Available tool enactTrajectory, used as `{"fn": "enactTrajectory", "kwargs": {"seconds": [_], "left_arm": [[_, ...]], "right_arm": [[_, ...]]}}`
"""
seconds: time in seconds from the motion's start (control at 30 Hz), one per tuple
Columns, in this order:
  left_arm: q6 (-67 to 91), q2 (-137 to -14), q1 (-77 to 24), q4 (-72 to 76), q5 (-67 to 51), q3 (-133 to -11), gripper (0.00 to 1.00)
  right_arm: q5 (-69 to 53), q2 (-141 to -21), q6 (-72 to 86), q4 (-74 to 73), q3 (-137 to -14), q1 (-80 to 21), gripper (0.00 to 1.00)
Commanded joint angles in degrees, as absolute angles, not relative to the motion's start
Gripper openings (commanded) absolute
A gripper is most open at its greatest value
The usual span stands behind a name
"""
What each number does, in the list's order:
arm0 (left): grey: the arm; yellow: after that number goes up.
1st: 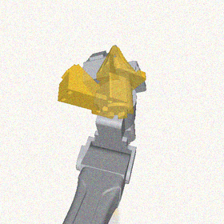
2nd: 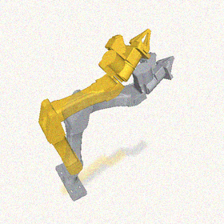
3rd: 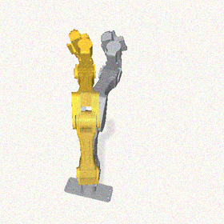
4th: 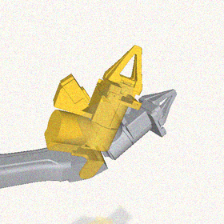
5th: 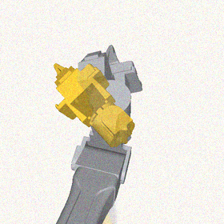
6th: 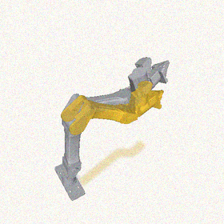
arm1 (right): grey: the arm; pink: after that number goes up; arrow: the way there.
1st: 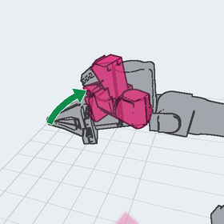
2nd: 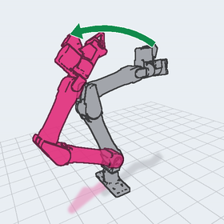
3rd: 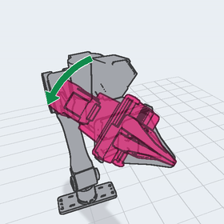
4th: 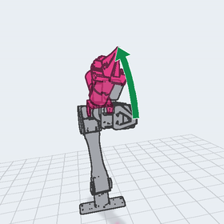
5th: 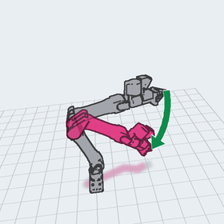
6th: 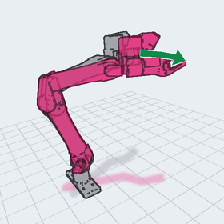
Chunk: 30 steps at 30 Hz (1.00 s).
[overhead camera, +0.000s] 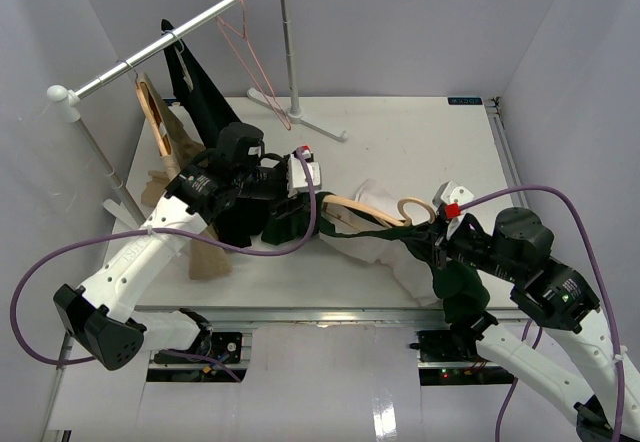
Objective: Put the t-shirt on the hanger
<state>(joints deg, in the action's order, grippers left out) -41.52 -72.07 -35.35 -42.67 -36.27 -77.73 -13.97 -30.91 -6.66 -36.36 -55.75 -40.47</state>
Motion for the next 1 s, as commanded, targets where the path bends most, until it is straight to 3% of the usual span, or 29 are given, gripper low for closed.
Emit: {"fn": "enactTrajectory", "kwargs": {"seconds": [0.0, 0.13, 0.3, 0.57, 0.8, 0.97], "left_arm": [[-44.55, -71.27, -35.24, -40.95, -41.20, -77.34, 0.59], [-45.00, -72.29, -35.21, -44.02, -46.33, -77.99, 0.42], [-46.12, -72.14, -35.51, -48.10, -51.52, -78.17, 0.34], [-47.14, -72.61, -36.77, -52.88, -57.00, -81.70, 0.34], [-41.55, -75.35, -38.59, -52.89, -53.55, -85.01, 0.51], [-40.08, -77.16, -39.55, -53.72, -53.52, -86.60, 0.53]], "right_arm": [[-16.95, -30.85, -7.12, -32.26, -58.10, -40.25, 0.08], [-18.12, -32.49, -6.96, -31.29, -58.10, -40.17, 0.08], [-19.95, -34.04, -6.51, -28.56, -57.67, -40.25, 0.08], [-20.20, -37.36, -7.52, -27.07, -59.23, -40.17, 0.08], [-17.35, -39.94, -7.96, -27.10, -61.62, -40.18, 0.08], [-17.98, -40.25, -8.23, -25.82, -62.40, -40.22, 0.08]]}}
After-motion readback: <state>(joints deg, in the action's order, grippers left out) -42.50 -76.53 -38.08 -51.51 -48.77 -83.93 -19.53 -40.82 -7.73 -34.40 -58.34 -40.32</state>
